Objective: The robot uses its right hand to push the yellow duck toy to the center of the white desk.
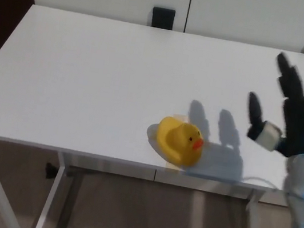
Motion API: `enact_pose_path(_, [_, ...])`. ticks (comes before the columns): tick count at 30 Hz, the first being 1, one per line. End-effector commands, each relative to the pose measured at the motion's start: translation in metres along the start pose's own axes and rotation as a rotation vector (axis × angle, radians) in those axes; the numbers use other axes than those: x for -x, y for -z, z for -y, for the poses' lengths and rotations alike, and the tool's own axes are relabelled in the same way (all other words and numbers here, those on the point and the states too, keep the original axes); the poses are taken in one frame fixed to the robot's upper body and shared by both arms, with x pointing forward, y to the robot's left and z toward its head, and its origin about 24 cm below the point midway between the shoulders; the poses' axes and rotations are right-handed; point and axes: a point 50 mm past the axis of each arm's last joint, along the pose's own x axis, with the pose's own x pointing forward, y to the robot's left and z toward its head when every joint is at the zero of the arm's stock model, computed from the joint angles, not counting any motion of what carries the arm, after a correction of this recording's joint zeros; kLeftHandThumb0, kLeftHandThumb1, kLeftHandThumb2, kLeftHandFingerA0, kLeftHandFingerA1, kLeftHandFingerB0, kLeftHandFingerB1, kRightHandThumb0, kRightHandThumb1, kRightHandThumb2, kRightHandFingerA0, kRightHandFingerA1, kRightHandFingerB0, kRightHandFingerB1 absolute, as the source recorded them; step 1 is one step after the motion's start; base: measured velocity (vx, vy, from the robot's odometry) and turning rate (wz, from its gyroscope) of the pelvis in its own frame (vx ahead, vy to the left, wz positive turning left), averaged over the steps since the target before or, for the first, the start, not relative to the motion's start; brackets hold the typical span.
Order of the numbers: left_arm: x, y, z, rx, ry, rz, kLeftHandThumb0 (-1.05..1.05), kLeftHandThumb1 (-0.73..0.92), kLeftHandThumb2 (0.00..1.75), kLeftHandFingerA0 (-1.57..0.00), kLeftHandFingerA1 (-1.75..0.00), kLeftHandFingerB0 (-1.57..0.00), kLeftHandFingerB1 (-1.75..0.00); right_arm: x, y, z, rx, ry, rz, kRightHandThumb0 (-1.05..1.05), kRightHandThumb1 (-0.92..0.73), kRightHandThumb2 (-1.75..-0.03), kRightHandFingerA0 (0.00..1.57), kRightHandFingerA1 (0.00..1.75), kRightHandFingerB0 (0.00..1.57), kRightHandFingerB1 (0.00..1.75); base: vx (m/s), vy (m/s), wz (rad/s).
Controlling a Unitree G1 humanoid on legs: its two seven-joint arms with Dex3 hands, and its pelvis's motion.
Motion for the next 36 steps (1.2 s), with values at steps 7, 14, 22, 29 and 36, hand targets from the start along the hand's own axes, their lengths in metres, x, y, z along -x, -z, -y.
enact_pose_path(7, [0.002,0.01,-0.01,-0.008,-0.02,-0.004,-0.18,0.57,0.8,-0.88,-0.91,-0.92,-0.92,0.09,0.029,0.191,0.055,0.237,-0.016,-1.05,-0.85,-1.27,0.0,0.24,0.0,0.19,0.0,0.0,0.0])
enact_pose_path(14, [0.002,0.01,-0.012,0.01,-0.028,-0.016,-0.2,0.59,0.75,-0.88,-0.92,-0.91,-0.91,0.19,0.076,0.269,0.177,0.496,-0.336,-1.05,-0.8,-1.23,0.0,0.44,0.0,0.33,0.0,0.0,0.0])
enact_pose_path(22, [0.002,0.01,-0.015,-0.007,-0.036,0.001,-0.22,0.61,0.79,-0.89,-0.94,-0.91,-0.91,0.28,0.158,0.27,0.135,0.618,-0.773,-0.67,-0.59,-0.91,0.14,0.7,0.05,0.58,0.0,0.0,0.02])
enact_pose_path(29, [0.001,0.003,-0.019,0.016,-0.036,-0.004,-0.18,0.58,0.84,-0.93,-0.98,-0.95,-0.95,0.311,0.196,0.213,0.015,0.52,-0.92,0.01,-0.45,-1.12,0.48,0.78,0.37,0.65,0.0,0.0,-0.01])
enact_pose_path(36, [0.001,0.005,-0.017,0.001,-0.032,0.011,-0.18,0.56,0.9,-0.91,-1.06,-1.0,-0.99,0.316,0.209,0.193,-0.003,0.293,-0.955,-0.01,-0.31,-1.24,0.87,0.59,0.58,0.59,0.0,0.0,0.0])
